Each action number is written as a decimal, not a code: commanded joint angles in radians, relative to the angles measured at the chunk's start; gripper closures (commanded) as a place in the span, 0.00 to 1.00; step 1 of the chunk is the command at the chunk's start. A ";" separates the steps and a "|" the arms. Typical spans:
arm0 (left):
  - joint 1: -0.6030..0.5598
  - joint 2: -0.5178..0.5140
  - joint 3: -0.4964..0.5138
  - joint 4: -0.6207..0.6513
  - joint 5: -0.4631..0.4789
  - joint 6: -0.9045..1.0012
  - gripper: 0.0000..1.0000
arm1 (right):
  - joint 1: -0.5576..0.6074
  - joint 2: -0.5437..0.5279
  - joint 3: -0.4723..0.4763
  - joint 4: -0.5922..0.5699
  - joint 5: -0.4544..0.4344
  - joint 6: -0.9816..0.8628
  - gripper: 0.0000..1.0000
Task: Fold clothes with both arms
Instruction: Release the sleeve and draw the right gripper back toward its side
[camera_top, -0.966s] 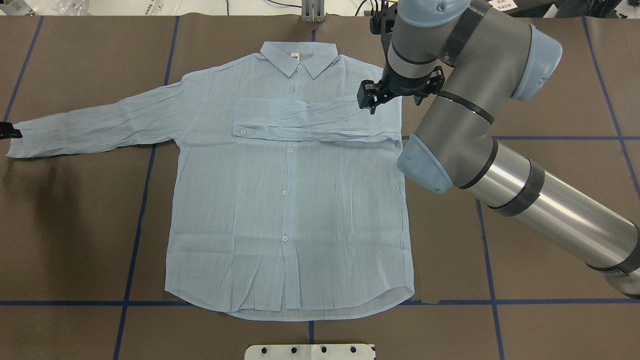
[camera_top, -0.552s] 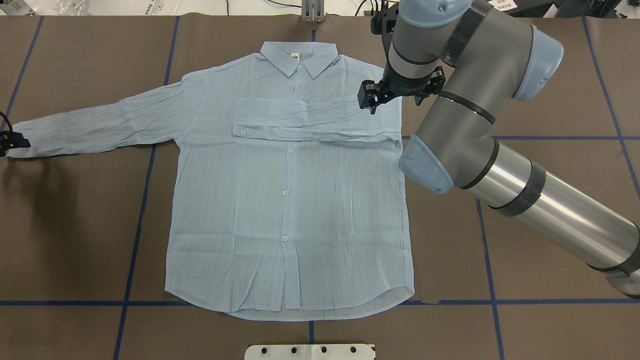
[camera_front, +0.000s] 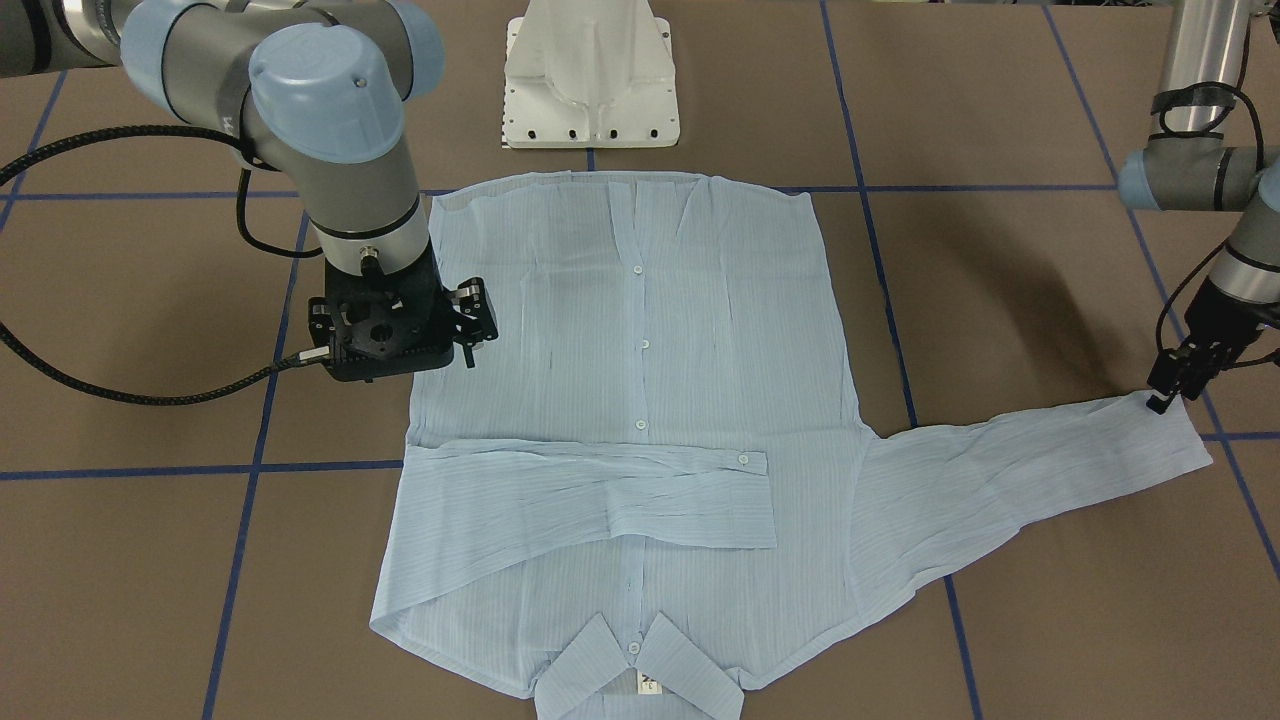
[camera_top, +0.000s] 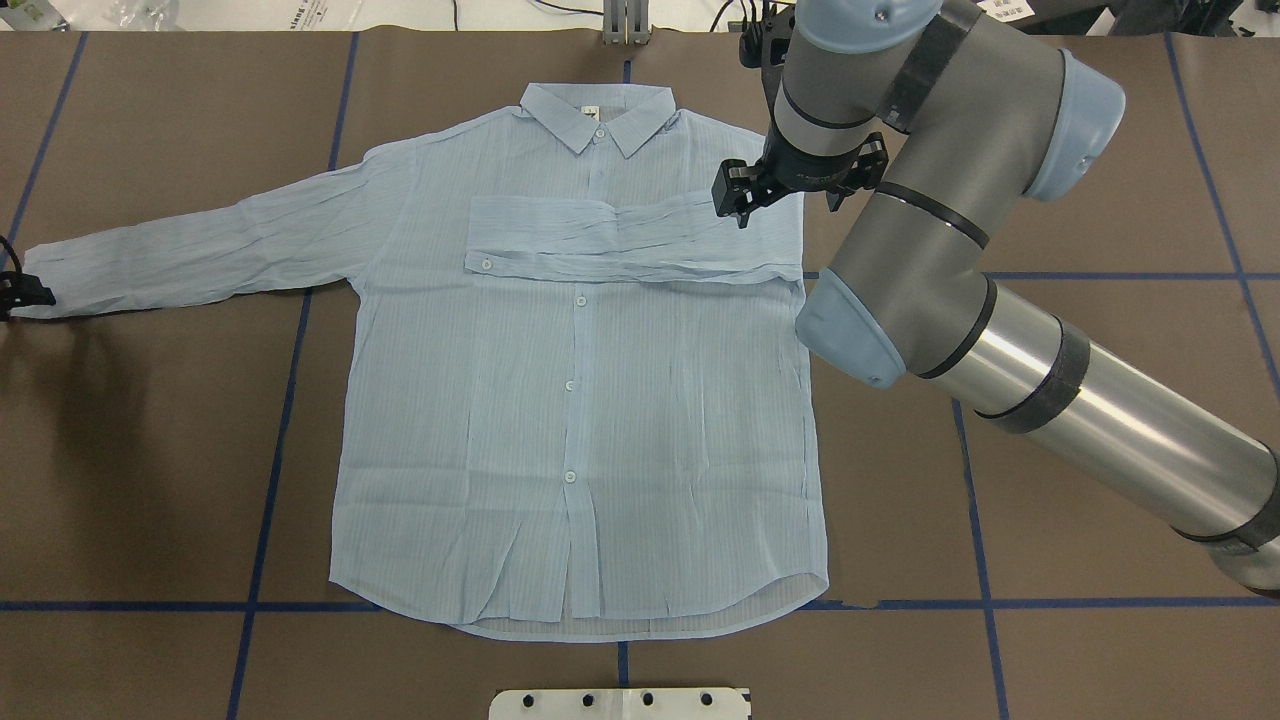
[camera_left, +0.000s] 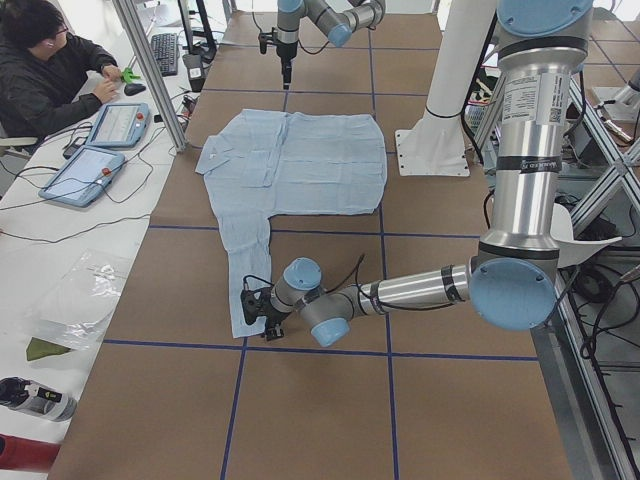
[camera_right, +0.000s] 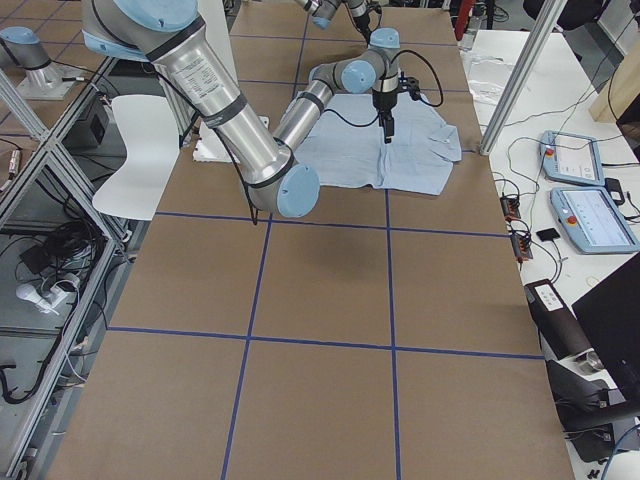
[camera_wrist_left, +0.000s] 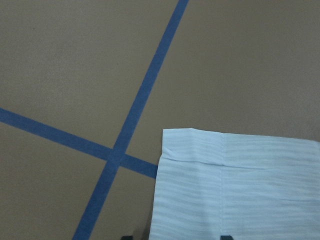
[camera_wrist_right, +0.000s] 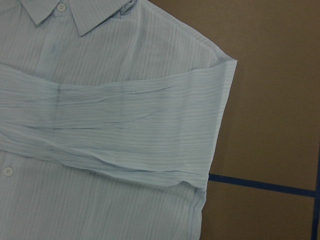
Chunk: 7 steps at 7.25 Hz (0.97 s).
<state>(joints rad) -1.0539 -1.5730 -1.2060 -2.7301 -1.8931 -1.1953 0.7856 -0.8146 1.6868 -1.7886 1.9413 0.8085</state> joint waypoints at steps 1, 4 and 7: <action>0.000 0.007 -0.003 0.000 0.002 0.000 0.38 | 0.000 0.000 0.001 0.000 0.001 0.001 0.00; -0.001 0.008 -0.026 0.004 -0.006 0.002 0.60 | 0.001 -0.001 0.002 0.000 -0.001 0.003 0.00; -0.003 0.011 -0.037 0.007 -0.011 0.055 0.67 | 0.001 -0.020 0.022 -0.002 -0.001 0.003 0.00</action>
<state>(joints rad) -1.0562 -1.5623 -1.2408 -2.7228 -1.9028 -1.1580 0.7869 -0.8246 1.6979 -1.7896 1.9405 0.8114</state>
